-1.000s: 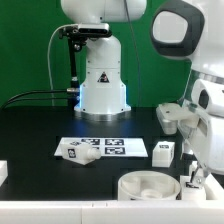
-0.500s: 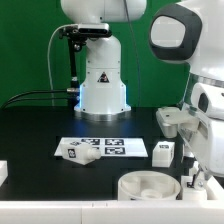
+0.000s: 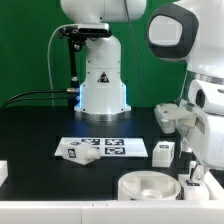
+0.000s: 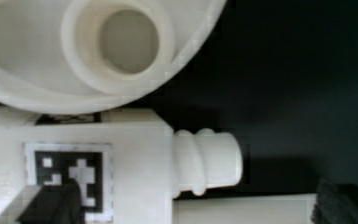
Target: Assemble stool
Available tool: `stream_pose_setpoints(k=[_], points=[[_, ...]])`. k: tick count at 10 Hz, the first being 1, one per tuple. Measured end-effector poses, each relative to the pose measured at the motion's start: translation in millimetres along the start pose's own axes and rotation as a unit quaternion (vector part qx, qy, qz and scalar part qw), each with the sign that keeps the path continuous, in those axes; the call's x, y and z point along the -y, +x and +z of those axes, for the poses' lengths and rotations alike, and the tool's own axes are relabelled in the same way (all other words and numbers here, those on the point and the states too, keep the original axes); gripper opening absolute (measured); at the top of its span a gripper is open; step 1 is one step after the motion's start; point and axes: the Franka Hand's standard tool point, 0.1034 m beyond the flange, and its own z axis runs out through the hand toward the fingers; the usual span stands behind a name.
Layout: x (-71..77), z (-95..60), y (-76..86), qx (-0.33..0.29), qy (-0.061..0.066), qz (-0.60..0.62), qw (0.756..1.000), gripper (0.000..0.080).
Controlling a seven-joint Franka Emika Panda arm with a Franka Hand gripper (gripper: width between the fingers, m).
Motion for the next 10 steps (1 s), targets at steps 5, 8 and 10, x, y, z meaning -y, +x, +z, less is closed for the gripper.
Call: stream_pose_setpoints(k=[5,8,10], points=[[2.5,2.1,0.0,0.000,0.003,0.007,1.000,0.0649],[11.7,2.5,3.9,-0.009,-0.003,0.020,1.000,0.0649],[28.7,2.8,6.8,-0.021,-0.009,0.016,1.000,0.0649]])
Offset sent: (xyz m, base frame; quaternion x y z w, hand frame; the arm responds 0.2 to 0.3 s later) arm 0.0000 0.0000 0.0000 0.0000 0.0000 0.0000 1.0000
